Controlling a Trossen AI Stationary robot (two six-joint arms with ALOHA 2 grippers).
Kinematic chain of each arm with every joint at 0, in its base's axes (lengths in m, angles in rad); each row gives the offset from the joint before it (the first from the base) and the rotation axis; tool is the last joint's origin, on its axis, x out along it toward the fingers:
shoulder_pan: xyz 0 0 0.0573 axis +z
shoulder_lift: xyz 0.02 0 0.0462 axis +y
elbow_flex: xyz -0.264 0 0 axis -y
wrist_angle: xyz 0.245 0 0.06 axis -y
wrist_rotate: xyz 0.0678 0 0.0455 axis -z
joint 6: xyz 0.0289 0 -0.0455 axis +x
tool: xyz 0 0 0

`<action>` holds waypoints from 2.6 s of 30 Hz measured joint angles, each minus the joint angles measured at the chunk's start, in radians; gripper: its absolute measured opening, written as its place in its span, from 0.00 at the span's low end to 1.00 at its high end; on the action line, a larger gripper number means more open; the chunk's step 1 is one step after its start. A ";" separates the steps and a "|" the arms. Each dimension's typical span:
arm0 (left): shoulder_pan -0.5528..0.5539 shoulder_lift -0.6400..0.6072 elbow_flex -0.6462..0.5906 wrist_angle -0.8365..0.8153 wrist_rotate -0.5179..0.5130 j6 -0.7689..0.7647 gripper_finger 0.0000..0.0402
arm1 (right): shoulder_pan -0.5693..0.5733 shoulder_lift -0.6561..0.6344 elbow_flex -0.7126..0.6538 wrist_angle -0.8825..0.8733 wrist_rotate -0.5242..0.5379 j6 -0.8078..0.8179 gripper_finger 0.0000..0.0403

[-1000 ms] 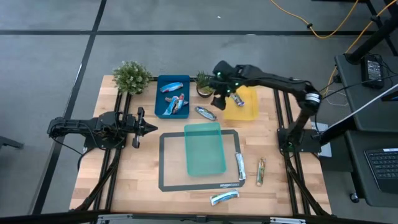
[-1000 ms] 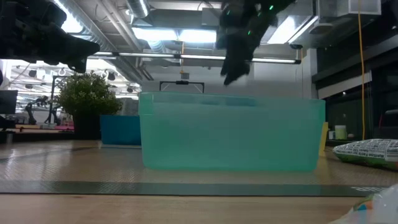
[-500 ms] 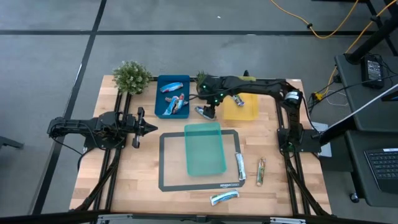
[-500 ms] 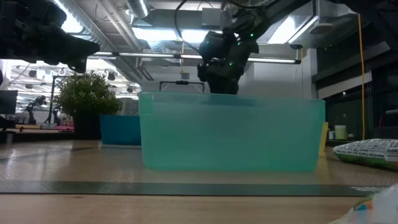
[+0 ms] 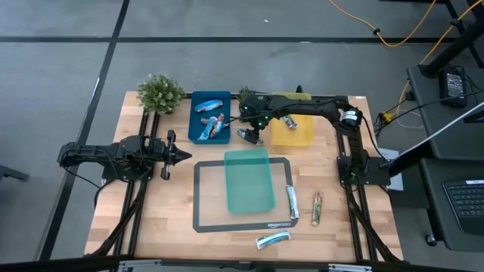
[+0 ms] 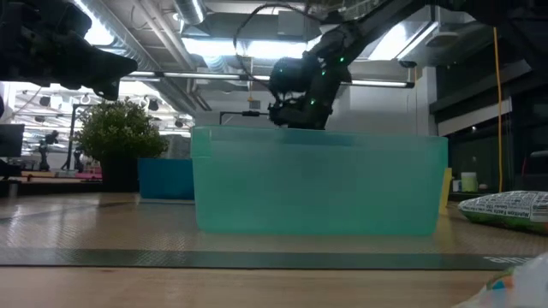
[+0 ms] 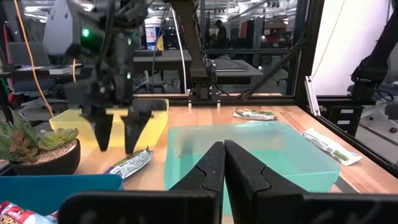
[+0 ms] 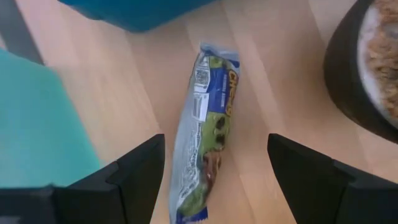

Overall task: Pick and place Granola Bars by type
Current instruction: Put the blue granola bar into the yellow bin

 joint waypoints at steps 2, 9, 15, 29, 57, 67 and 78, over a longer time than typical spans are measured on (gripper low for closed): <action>0.000 0.000 0.000 0.001 0.000 0.000 0.02 | 0.000 0.024 0.000 -0.006 -0.004 0.001 0.71; 0.000 0.000 0.000 0.000 0.002 0.000 0.01 | 0.000 0.095 0.000 -0.001 -0.007 0.000 0.71; 0.000 0.000 0.000 0.000 0.001 0.000 0.01 | 0.001 0.112 0.002 0.001 0.001 0.001 0.70; 0.000 0.000 0.000 0.000 0.000 0.000 0.01 | 0.007 0.094 0.004 -0.044 0.034 0.022 0.35; 0.000 0.000 0.000 0.000 0.000 0.000 0.01 | 0.016 -0.061 0.006 -0.034 -0.034 -0.031 0.42; 0.000 0.000 0.000 0.000 0.000 0.000 0.01 | 0.017 0.040 0.006 0.009 0.028 -0.007 0.78; 0.000 0.000 0.000 0.000 0.000 0.000 0.02 | 0.018 0.124 0.010 0.011 0.056 -0.006 0.65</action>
